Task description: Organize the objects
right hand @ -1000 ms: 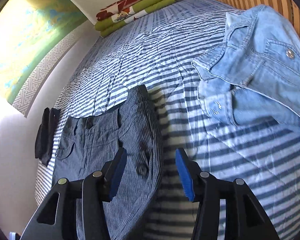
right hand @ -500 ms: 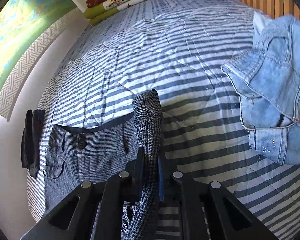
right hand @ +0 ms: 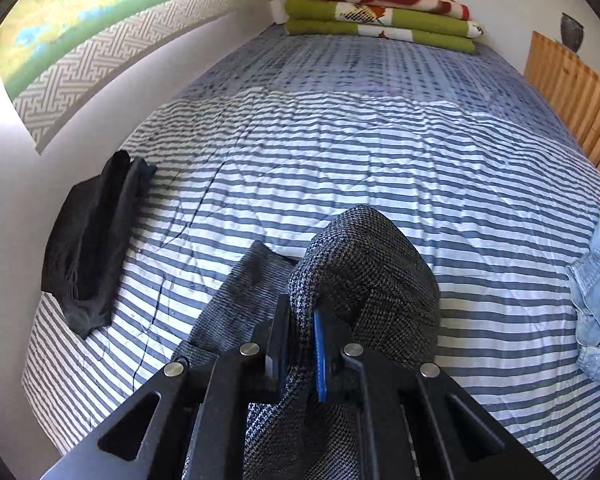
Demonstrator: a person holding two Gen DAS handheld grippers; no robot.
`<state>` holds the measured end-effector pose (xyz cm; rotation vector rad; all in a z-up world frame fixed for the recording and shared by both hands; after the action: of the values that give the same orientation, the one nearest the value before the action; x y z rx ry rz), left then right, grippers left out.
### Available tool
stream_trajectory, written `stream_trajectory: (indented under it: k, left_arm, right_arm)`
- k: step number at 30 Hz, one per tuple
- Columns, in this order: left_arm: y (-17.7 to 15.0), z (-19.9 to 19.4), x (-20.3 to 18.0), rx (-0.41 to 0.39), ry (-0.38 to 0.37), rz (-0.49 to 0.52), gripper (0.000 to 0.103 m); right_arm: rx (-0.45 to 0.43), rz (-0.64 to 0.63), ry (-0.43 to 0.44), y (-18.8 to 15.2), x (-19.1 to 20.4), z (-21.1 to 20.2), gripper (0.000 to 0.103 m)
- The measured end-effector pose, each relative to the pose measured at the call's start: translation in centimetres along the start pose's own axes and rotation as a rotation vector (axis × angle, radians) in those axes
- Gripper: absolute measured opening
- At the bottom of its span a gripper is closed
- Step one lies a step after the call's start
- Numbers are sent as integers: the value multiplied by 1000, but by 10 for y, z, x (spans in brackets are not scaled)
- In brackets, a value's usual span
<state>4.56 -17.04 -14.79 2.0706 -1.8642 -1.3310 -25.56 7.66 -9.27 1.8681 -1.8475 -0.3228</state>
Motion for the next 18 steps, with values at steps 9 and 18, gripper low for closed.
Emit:
stream_trajectory:
  k: [9,18]
  left_arm:
    - [15,-17,33,-43,5,-28,2]
    - [21,-7,99,-35,94,-186,2]
  right_arm:
    - [77,-72,-112,-8,51,64,8]
    - [112,15,2,7,67,96,14]
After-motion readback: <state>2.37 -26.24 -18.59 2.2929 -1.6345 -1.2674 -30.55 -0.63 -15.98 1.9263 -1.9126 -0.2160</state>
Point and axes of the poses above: each gripper's, at about its wrist camera, not at the fingertips, and z roughly the way its jaws point, x to its left, y to its top, the point moved 9 cm from there along z, roughly the way its jaws point, and after that the axes turned 3 degrees about y, right-handed, at the moved point
